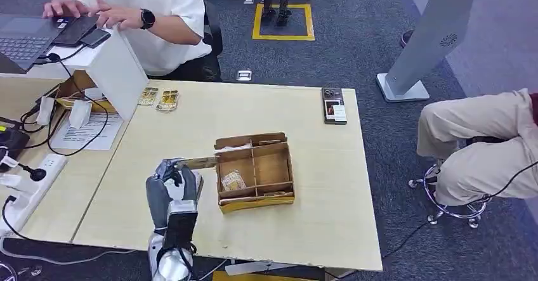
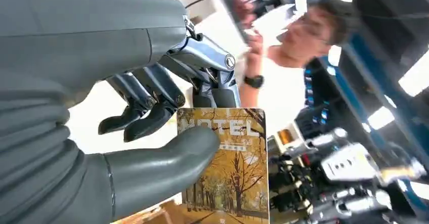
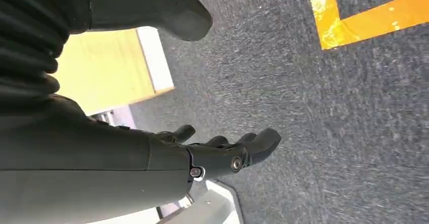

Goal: Pass the card to the sensor for recognition and then transmit it.

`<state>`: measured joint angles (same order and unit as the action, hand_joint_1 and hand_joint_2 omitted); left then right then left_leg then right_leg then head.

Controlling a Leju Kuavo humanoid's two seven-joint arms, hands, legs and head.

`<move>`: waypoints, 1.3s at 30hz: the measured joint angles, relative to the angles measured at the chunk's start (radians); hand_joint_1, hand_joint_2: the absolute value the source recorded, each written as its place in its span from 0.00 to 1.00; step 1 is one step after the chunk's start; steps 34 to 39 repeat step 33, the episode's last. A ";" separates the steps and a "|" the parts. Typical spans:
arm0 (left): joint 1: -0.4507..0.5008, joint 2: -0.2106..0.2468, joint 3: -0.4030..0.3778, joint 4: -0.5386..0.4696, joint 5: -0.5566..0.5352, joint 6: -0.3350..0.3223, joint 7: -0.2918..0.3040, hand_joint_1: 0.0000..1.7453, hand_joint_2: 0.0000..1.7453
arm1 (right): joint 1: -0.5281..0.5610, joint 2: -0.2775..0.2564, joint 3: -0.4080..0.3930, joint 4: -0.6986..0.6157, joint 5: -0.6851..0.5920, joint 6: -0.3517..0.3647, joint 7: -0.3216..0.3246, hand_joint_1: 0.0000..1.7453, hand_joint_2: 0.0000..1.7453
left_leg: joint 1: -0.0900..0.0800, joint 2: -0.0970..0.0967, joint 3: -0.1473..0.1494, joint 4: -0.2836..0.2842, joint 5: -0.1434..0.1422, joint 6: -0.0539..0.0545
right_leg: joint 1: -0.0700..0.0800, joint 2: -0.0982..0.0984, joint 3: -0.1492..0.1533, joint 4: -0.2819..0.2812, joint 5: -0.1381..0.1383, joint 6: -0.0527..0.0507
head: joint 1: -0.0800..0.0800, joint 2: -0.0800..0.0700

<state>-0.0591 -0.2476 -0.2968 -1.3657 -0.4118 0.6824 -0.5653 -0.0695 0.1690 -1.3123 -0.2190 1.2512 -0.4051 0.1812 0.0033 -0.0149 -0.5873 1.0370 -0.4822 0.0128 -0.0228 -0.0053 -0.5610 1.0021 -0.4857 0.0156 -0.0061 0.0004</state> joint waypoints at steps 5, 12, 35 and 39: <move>-0.045 0.009 -0.010 0.000 0.159 -0.038 0.001 1.00 1.00 | 0.000 0.001 0.000 0.000 0.005 -0.002 0.000 0.00 1.00 | 0.000 0.000 0.000 0.000 0.000 0.000 | 0.000 0.000 0.000 0.000 0.000 0.000 | 0.000 0.000; -0.086 0.015 -0.017 0.000 0.208 -0.057 0.002 1.00 1.00 | 0.000 0.001 0.000 0.000 0.009 -0.003 0.000 0.00 1.00 | 0.000 0.000 0.000 0.000 0.000 0.000 | 0.000 0.000 0.000 0.000 0.000 0.000 | 0.000 0.000; -0.494 0.023 -0.015 0.423 0.379 -0.044 0.124 1.00 1.00 | -0.010 0.000 0.043 0.000 0.076 0.025 0.021 0.00 1.00 | 0.000 -0.001 -0.001 0.000 0.003 0.001 | 0.000 -0.001 0.000 0.000 0.002 0.001 | 0.000 0.000; -0.494 0.023 -0.015 0.423 0.379 -0.044 0.124 1.00 1.00 | -0.010 0.000 0.043 0.000 0.076 0.025 0.021 0.00 1.00 | 0.000 -0.001 -0.001 0.000 0.003 0.001 | 0.000 -0.001 0.000 0.000 0.002 0.001 | 0.000 0.000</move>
